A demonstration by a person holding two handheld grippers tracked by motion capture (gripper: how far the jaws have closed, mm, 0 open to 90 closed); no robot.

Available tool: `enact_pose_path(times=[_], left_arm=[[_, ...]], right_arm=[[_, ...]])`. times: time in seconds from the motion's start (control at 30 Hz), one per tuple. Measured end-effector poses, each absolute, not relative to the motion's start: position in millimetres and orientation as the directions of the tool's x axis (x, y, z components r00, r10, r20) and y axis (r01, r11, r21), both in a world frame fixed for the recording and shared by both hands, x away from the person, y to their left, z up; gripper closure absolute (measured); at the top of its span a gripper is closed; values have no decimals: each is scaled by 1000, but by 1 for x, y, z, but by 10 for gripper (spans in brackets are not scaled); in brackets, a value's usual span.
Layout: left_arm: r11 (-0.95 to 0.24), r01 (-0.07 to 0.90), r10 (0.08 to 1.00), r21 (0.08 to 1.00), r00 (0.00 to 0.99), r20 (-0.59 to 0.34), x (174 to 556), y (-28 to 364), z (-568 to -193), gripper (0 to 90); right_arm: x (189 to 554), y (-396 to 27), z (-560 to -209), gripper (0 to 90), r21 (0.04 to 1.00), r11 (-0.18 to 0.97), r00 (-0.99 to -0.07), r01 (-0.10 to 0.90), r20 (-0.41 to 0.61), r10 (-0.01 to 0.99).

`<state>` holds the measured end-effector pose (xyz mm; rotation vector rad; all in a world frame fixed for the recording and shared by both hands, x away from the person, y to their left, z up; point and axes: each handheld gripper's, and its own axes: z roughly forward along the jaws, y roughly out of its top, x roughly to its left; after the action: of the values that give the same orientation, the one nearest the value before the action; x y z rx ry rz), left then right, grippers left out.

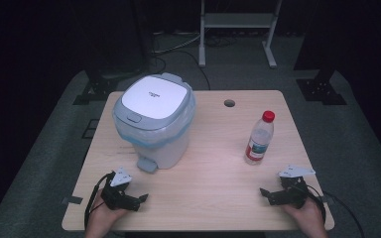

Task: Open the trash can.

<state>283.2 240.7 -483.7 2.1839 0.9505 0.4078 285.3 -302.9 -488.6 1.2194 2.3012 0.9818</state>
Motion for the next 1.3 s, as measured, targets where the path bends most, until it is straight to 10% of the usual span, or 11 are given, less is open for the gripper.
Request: enact_pose_path(times=[1.3], left_arm=[[-394,524,786,756,618,-18,294,228,-457,0]], right_arm=[[285,-303,-489,15,718,387,-564,578,9,825]])
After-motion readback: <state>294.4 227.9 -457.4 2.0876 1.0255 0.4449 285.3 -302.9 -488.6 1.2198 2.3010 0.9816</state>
